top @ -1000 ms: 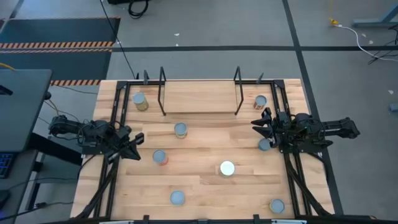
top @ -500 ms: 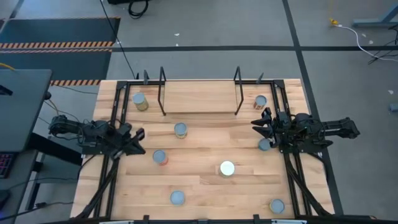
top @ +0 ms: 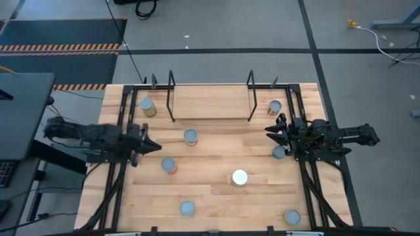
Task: Pick and place cans onto a shelf
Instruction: Put the canned mixed fruit on the shelf
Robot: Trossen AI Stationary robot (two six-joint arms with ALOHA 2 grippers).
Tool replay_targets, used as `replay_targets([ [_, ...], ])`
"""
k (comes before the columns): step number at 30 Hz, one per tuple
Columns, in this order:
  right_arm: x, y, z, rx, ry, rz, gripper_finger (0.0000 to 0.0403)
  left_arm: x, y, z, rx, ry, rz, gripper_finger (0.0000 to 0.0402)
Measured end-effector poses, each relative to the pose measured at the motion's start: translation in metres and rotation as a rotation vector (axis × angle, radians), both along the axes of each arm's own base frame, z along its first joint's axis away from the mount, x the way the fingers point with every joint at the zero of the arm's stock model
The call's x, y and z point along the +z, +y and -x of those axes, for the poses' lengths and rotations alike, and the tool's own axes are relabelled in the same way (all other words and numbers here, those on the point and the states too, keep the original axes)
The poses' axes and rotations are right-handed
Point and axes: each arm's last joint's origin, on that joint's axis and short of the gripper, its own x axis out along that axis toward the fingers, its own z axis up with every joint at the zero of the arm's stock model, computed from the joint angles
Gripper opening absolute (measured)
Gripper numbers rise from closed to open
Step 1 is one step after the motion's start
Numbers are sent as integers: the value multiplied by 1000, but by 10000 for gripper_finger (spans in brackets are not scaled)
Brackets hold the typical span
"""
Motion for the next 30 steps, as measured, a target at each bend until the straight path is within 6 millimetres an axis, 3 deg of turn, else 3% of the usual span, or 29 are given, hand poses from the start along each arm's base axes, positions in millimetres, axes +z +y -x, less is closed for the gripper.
replay_targets([
  [6, 0, 0, 0, 0, 0, 0, 133, 26, -4, -18, 5, 397, -136, 102],
  [15, 0, 0, 0, 0, 0, 0, 133, 61, -22, -72, -82, 1045, -180, 308],
  [18, 0, 0, 0, 0, 0, 0, 133, 56, -29, -96, -150, 1153, -211, 363],
  [21, 0, 0, 0, 0, 0, 0, 133, 39, -37, -114, -187, 1208, -166, 393],
  [25, 0, 0, 0, 0, 0, 0, 133, 17, -49, -123, -188, 1273, -168, 396],
  [30, 0, 0, 0, 0, 0, 0, 133, 5, -68, -126, -210, 1275, -211, 396],
])
